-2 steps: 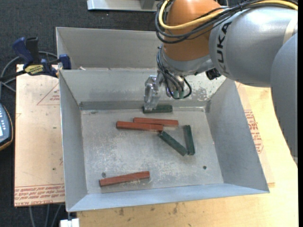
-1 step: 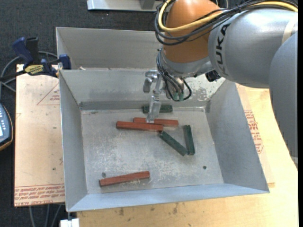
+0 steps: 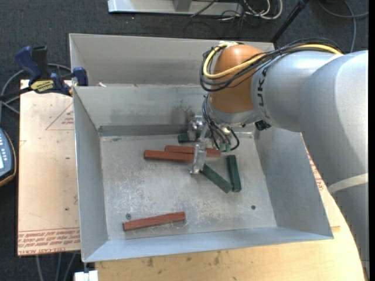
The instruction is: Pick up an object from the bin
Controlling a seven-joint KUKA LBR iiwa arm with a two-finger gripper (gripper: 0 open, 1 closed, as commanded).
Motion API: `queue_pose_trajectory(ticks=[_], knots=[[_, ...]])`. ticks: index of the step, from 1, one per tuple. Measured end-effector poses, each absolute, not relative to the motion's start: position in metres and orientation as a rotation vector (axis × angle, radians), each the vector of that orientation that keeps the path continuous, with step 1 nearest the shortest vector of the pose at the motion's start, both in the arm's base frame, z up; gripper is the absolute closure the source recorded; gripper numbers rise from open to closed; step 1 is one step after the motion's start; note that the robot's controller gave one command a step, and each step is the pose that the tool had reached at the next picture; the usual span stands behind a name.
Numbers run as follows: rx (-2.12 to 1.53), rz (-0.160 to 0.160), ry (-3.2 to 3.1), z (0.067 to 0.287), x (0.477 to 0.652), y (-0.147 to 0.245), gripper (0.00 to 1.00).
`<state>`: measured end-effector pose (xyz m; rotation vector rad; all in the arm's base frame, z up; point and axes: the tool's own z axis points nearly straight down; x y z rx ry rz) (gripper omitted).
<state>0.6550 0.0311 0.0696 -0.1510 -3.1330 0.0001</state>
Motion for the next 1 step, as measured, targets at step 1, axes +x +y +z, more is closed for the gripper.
queue_pose_trajectory(ticks=[1], knots=[[-0.149,-0.003,-3.148,0.0784,0.6594,0.033,1.0]])
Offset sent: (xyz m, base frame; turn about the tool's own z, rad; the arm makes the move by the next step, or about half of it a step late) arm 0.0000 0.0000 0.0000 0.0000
